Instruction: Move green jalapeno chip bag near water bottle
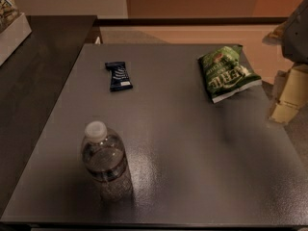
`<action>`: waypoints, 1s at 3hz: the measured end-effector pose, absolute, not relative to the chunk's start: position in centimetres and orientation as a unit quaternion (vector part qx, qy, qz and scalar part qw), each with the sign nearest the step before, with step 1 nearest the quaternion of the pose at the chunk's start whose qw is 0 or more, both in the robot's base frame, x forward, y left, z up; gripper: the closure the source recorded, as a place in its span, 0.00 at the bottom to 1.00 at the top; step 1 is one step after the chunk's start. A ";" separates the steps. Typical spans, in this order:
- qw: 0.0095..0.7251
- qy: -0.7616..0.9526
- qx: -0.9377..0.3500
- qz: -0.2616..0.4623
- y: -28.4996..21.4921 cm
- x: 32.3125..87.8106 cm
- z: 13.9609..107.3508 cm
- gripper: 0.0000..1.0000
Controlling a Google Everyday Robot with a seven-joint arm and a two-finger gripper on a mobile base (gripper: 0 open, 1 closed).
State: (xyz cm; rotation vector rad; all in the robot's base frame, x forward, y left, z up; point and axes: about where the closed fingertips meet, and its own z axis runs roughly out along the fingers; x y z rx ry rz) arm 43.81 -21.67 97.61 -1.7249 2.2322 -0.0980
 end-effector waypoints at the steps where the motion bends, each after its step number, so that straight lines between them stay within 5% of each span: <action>1: 0.159 0.781 -0.603 -0.036 -21.6 43.9 97.7 0.00; 3: 0.166 0.838 -0.518 -0.047 -21.8 48.4 96.5 0.00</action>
Offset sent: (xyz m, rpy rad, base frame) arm 0.0402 0.0019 -0.0159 -0.0041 0.0303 -0.1901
